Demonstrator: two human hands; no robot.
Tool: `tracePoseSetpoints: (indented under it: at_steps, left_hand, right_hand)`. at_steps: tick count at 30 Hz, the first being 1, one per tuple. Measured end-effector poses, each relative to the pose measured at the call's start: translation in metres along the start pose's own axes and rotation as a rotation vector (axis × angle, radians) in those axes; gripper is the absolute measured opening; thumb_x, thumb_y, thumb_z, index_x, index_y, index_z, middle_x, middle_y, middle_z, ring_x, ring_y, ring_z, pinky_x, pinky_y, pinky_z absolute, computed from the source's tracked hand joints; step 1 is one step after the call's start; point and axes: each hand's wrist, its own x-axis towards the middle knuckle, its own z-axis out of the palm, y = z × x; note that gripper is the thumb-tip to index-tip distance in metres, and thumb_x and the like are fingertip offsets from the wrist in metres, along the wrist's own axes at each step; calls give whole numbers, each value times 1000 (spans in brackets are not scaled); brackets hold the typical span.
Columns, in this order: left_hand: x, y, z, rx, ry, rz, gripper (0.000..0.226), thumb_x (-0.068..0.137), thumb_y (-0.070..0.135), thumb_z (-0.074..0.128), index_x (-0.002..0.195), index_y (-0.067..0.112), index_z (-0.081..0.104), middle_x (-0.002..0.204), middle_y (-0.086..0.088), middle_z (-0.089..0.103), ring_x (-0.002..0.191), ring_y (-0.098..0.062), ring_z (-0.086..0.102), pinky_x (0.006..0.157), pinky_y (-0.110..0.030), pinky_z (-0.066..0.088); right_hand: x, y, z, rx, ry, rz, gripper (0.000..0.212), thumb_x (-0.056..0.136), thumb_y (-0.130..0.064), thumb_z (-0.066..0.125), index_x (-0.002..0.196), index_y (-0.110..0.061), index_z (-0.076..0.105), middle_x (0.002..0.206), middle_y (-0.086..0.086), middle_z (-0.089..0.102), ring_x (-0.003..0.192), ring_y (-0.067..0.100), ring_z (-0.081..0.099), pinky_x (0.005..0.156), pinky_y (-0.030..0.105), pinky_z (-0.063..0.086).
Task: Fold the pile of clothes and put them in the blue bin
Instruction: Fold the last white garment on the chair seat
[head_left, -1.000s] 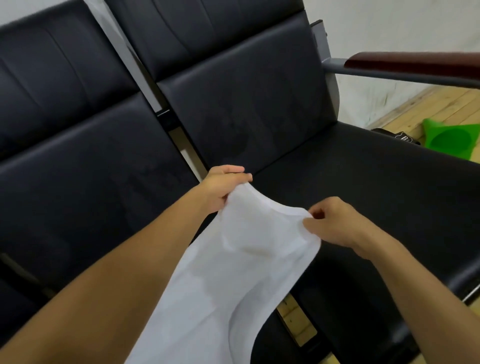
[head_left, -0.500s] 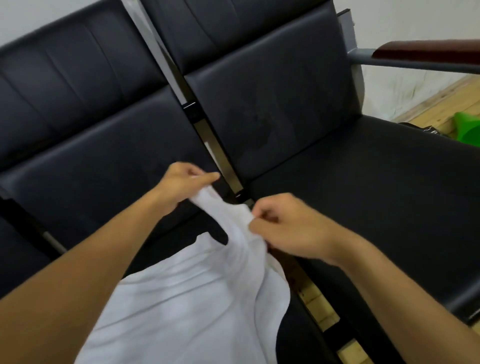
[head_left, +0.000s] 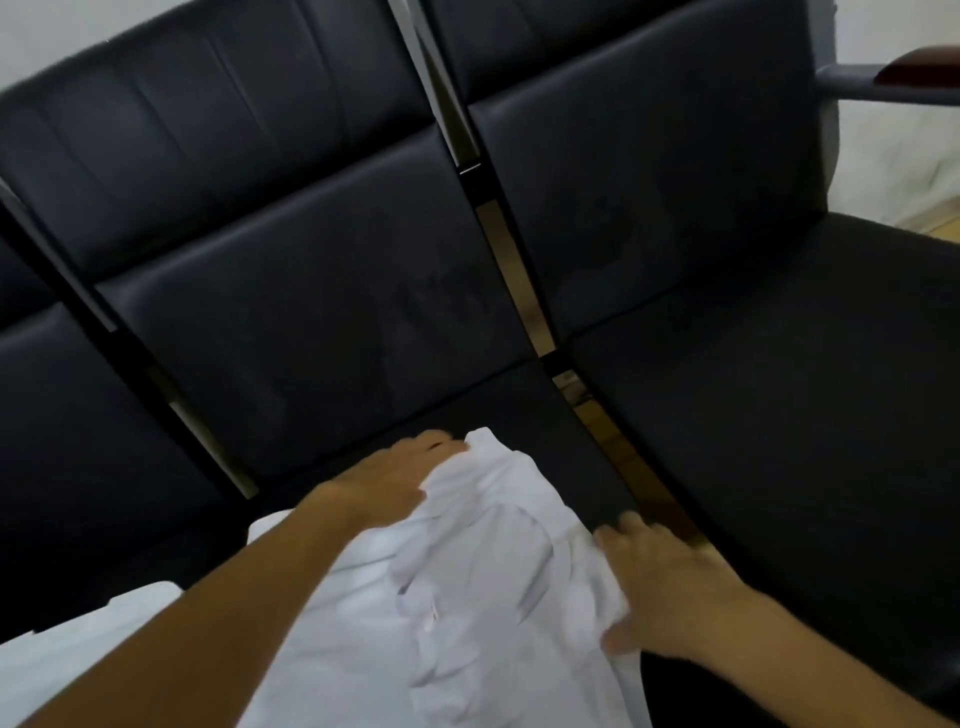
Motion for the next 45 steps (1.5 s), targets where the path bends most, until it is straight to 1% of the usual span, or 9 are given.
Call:
tracePoseSetpoints:
  at_steps: [4,10,16,19,23,29,36,41,45]
  left_hand:
    - [63,46,0,83,11,130,59,93,44,56,148,39,34,157,7,32,144,-17,31,117,-42,30]
    - [87,34,1,-36,-89,109,11,89,16,58,93,26,57,93,7,49,90,-21,54,70,-34,45]
    - [54,6,2,-438,229,-14,14,85,10,59,80,16,48,71,0,49,61,-14,40,59,-33,39]
    - [20,-3,-21,-546,383,-66,13,91,14,60,90,24,53,77,-1,60,67,-13,52,62,-30,47]
    - [-37,-14,-61,-337,378,-93,5,97,21,61,99,24,64,98,4,67,90,-11,64,80,-27,55]
    - [-149,-1,-120,-203,482,-135,10,94,13,62,90,22,61,96,3,65,88,-13,62,73,-22,49]
    - [-292,16,-171,-202,776,-140,15,88,6,59,88,20,64,90,2,68,84,-16,65,74,-32,55]
    - [-360,37,-195,-161,842,-103,11,89,13,61,92,23,66,97,6,68,92,-13,65,82,-30,54]
    - [-410,37,-202,-149,969,-172,10,91,15,62,93,20,70,95,7,70,92,-10,65,82,-27,52]
  right_hand:
    - [20,-9,23,52,117,17,72,87,-41,70,145,-24,30,139,-2,42,126,18,46,104,31,45]
    - [26,-8,22,143,200,-4,34,102,-39,47,133,-27,45,120,-4,57,116,19,56,90,30,47]
    - [20,-7,3,827,170,-142,10,101,-36,50,96,-27,50,97,-4,59,86,10,61,70,25,51]
    - [13,-14,-2,1154,73,-205,24,90,-24,71,108,-27,55,106,1,69,94,16,71,77,34,61]
    - [12,-39,7,840,-27,-242,68,66,-19,89,117,-37,49,115,-6,63,103,12,65,86,30,58]
    - [23,-93,31,789,191,-250,7,78,-15,63,77,-8,62,87,5,65,73,12,60,62,28,48]
    - [-28,-138,36,780,141,-568,61,77,-13,77,122,-43,48,121,-15,58,113,3,59,90,20,52]
    - [-47,-198,33,753,469,-568,5,93,-22,65,92,-27,66,101,-5,62,92,9,64,84,30,57]
    - [-86,-218,-4,1040,576,-630,15,101,-12,49,95,-8,62,92,7,67,86,22,65,71,30,54]
